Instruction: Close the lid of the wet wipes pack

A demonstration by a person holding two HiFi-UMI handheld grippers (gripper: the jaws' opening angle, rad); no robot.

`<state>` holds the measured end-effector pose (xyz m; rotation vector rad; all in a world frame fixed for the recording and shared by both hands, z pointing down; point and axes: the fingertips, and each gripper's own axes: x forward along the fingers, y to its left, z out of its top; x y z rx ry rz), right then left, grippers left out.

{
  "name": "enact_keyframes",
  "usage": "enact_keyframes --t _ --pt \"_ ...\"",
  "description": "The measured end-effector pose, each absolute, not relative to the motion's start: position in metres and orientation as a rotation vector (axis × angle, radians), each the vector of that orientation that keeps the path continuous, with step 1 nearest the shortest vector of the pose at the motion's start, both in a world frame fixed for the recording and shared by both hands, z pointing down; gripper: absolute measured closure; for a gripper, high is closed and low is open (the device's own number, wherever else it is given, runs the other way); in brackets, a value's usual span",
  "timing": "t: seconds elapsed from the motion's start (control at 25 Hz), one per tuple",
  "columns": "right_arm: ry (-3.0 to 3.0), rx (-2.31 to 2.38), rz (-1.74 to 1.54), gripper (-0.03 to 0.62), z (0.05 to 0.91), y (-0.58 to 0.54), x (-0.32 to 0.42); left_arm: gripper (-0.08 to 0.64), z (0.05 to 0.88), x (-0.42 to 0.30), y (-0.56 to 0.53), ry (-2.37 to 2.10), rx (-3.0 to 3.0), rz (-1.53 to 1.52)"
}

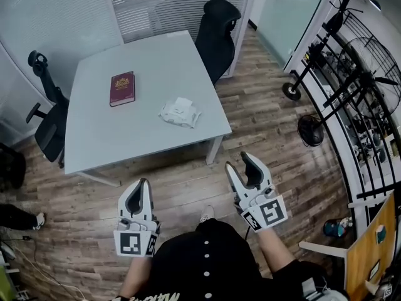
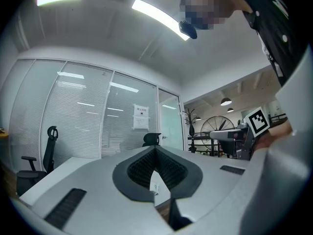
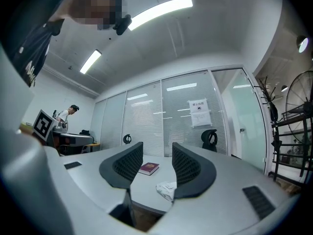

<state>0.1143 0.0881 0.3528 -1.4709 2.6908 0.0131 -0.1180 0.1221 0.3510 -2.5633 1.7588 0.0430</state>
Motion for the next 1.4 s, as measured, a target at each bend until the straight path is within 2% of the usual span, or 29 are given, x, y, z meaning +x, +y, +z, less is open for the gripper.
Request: enact_keyframes --t 1.04,1.4 --pt "2.774 -1.343 -0.063 0.407 0.372 -0.008 0.147 0.552 0.366 -0.074 0.041 1.893 -2.51 0.025" --pt "2.758 -1.375 -0.086 0.407 0.378 -0.031 0.142 0.552 0.375 -0.083 0.018 1.881 -2.536 -0.001"
